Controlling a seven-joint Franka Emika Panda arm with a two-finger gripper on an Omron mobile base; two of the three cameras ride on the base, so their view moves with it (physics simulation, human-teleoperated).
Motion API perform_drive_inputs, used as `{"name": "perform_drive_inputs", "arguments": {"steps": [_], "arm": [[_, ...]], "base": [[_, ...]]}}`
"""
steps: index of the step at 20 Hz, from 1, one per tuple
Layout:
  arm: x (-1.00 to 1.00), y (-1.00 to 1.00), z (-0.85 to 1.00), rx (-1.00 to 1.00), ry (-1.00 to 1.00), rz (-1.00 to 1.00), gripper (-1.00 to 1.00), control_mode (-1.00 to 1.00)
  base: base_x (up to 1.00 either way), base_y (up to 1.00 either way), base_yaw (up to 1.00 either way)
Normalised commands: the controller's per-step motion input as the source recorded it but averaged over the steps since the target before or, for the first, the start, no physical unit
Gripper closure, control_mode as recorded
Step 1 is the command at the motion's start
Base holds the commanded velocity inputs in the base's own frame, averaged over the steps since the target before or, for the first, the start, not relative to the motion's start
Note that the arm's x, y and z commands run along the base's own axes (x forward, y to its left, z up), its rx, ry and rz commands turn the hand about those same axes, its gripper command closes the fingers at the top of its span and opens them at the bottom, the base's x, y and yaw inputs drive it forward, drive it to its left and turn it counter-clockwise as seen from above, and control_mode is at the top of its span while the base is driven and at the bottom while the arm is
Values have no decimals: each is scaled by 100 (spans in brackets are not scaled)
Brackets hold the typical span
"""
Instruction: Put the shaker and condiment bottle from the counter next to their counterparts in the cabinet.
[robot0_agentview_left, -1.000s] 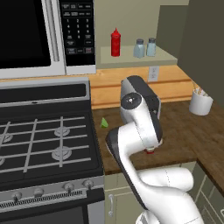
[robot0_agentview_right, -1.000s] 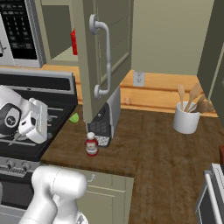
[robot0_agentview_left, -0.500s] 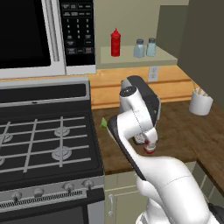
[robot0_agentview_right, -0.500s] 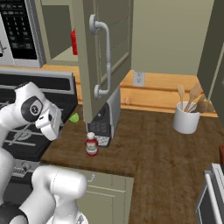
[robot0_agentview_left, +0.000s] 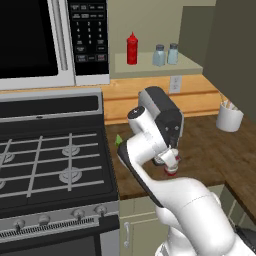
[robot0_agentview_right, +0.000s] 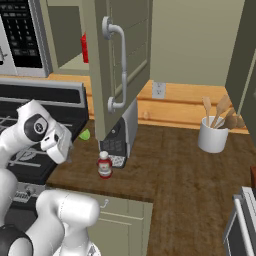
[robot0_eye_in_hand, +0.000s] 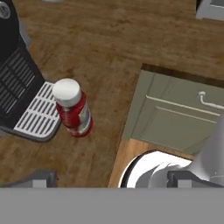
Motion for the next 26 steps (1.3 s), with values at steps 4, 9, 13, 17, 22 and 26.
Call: {"name": "perform_drive_inputs", "arguments": {"steps": [4, 9, 13, 17, 22, 26], "arm": [[9, 0, 0, 0, -1, -20, -100, -100], [12, 0, 0, 1, 0, -24, -100, -100], [2, -1, 0, 0, 0, -8, -100, -100], [6, -22, 0, -6, 0, -4, -100, -100], [17, -51, 0, -10, 0, 0, -100, -100], [16, -38, 0, -4, 0, 1, -100, -100]], "base": [[0, 0, 0], [0, 0, 0], [0, 0, 0], [0, 0, 0], [0, 0, 0], [0, 0, 0]]}}
